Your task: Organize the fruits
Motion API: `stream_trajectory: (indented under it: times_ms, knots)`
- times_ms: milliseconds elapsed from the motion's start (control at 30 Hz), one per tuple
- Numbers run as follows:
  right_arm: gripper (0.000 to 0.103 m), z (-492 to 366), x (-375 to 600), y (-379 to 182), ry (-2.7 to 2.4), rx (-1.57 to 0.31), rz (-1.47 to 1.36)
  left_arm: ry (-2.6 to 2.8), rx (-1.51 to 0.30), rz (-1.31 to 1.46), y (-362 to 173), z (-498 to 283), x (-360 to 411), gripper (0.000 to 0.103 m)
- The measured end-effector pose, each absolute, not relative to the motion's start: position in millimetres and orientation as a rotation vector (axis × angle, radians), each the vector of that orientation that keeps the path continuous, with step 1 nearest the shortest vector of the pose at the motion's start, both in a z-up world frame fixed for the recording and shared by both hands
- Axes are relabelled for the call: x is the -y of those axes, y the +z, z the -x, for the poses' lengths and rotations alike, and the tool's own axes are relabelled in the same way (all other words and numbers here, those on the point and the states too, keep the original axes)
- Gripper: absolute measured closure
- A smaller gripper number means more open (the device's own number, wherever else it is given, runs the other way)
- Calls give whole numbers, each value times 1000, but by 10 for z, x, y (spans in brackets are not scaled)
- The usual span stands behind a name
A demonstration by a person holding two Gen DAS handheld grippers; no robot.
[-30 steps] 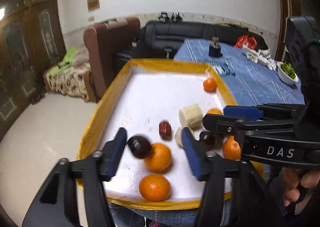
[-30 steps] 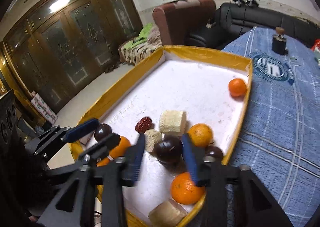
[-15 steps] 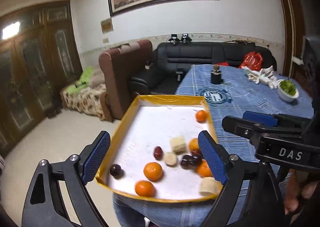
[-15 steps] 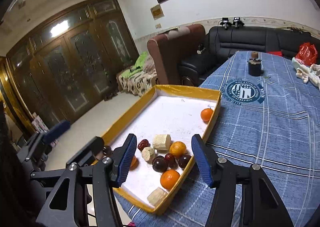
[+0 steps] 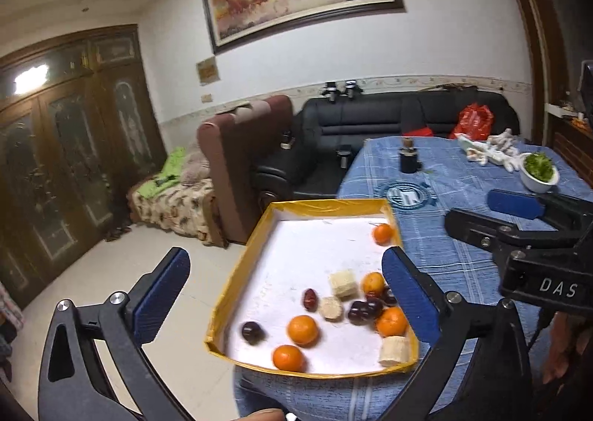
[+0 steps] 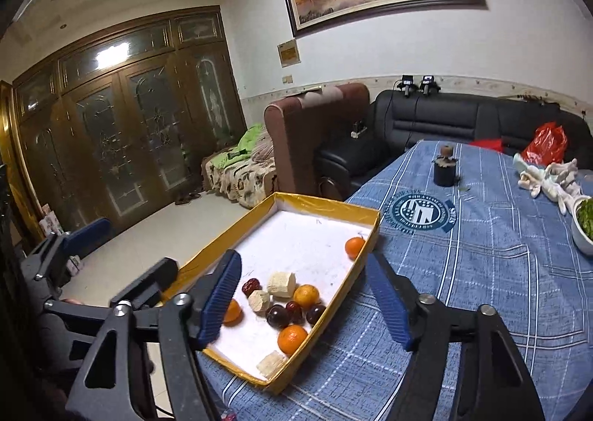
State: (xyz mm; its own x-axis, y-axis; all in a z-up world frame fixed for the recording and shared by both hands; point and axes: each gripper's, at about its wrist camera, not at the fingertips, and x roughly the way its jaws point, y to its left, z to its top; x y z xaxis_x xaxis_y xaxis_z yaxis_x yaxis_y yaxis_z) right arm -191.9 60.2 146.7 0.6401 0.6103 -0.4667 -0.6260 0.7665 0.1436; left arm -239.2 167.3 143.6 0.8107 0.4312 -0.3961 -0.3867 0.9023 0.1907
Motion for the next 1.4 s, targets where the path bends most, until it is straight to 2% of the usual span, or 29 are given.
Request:
stream_trajectory:
  times_ms: [533,1400]
  knots:
    - [30,1964,-1103,1153,795,-587,160,616,-483,29,1314,2374,-2330,0]
    - [30,1907,-1335,910,801,-658,187,619,-545,48,1080,2260,-2454,0]
